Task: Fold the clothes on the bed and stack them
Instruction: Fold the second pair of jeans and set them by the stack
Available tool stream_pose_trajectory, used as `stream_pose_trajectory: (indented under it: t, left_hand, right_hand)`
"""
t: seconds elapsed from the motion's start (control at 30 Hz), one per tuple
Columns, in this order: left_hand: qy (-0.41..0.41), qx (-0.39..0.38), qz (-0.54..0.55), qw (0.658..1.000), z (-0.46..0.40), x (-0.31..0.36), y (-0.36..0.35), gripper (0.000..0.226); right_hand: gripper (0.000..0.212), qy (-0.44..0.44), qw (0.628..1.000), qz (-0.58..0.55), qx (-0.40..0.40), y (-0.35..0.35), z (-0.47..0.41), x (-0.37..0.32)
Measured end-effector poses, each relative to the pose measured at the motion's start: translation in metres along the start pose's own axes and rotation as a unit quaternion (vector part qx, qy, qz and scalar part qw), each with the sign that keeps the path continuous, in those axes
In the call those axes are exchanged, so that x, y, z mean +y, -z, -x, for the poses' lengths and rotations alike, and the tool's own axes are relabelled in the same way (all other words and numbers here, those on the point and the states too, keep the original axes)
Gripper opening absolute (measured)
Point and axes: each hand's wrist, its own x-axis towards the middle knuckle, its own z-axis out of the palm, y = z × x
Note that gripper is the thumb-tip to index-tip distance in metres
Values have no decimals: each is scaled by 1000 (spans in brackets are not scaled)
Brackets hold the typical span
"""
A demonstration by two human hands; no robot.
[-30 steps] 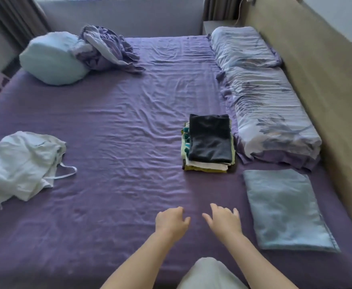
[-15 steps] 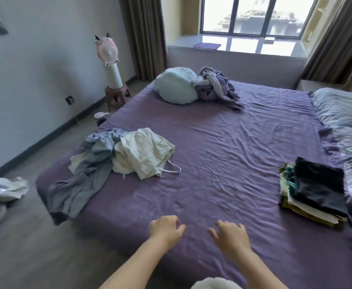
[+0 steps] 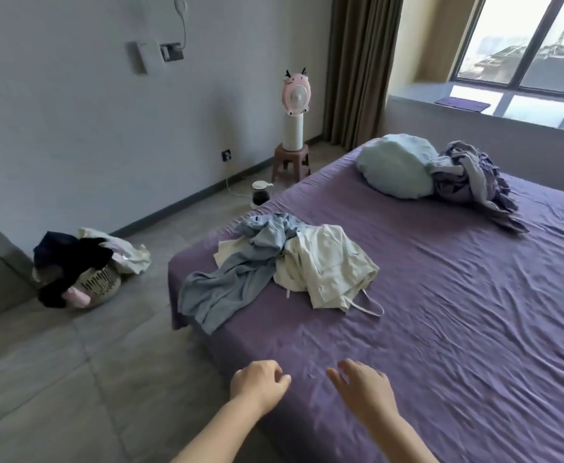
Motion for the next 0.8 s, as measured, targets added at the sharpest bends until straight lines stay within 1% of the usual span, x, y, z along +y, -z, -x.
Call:
stream_pose_trajectory:
  t: [0.2,0.4,0.6,0.8]
  left_hand:
    - [43,0,24,999,-50,0,27,38]
    - [75,0,112,991,-115,7,41,34]
    - [79,-15,151,985,-169,11,52,34]
    - [62,-53,169,982,-263,1,77,33]
  right_hand:
    - [42,4,999,-39,-33,7,-66,-2]
    - [37,13,998,-30,-46,19,-132,6]
    - [42,20,999,-9,-46,28,-190,-13]
    - [44,20,999,-25,-36,33,-276,-49]
